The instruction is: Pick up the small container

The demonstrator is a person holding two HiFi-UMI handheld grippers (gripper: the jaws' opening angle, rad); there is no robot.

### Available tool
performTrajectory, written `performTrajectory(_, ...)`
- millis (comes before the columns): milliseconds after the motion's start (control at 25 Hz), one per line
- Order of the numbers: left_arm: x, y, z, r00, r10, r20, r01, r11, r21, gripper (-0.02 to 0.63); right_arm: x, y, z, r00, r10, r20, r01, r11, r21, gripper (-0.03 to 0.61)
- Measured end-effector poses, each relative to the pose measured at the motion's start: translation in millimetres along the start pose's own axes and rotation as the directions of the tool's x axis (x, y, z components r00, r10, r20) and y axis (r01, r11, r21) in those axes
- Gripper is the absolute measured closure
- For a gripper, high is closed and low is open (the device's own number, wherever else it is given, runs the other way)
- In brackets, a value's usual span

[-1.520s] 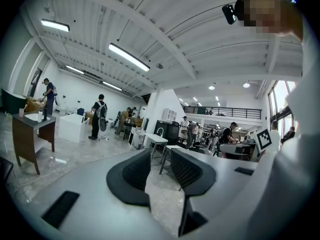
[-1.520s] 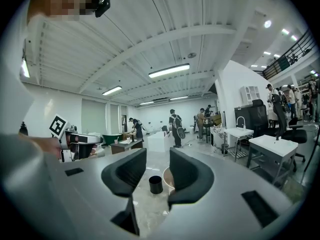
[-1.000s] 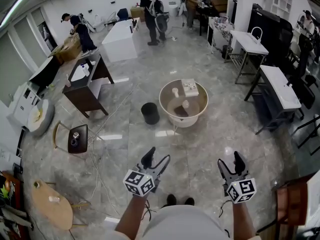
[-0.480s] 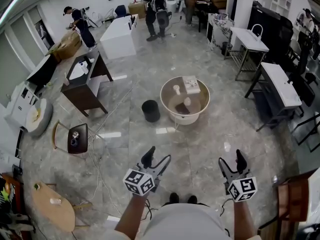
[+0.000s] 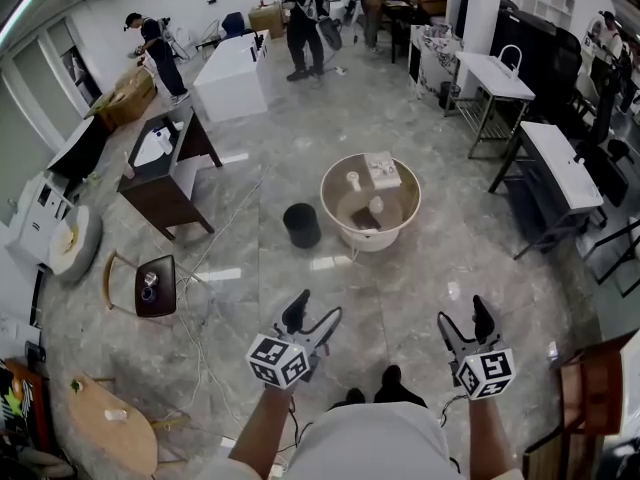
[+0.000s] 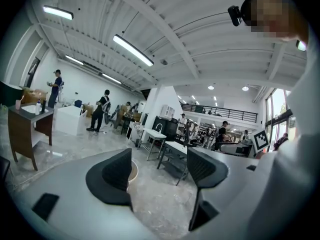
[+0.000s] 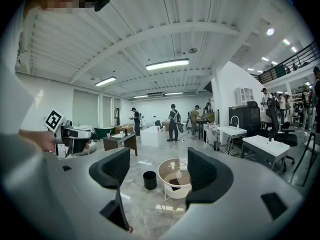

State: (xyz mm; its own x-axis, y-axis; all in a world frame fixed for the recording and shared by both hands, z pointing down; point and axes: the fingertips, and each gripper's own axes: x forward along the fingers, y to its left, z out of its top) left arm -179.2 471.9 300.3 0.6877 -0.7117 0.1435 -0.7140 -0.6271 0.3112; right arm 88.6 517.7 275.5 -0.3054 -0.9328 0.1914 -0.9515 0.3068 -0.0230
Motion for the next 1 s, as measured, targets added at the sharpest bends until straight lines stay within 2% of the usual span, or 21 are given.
performTrajectory(200, 18.7, 16.1, 0.6, 1.0, 0.0, -0.009, 0.0, 1.0, -0.01, 0.263, 24.8, -5.0, -8.3, 0.999, 0.004, -0.037, -0.004, 1.0, -0.001, 0.207)
performTrajectory(440, 62.9, 34.4, 3.9, 1.0, 0.011, -0.029, -0.011, 1.0, -0.014, 0.262, 71.8, -36.4, -9.2, 0.998, 0.017, -0.055, -0.016, 1.0, 0.012, 0.207)
performTrajectory(720, 141.8, 67.2, 21.1, 0.999, 0.028, -0.025, -0.028, 1.0, -0.003, 0.262, 149.0, -85.3, -7.1, 0.994, 0.06, -0.087, -0.058, 0.998, 0.023, 0.207)
performTrajectory(1000, 221.2, 106.0, 30.2, 0.996, 0.064, -0.062, -0.065, 0.998, -0.011, 0.261, 229.9, -134.2, -9.3, 0.985, 0.108, -0.132, -0.103, 0.994, 0.04, 0.207)
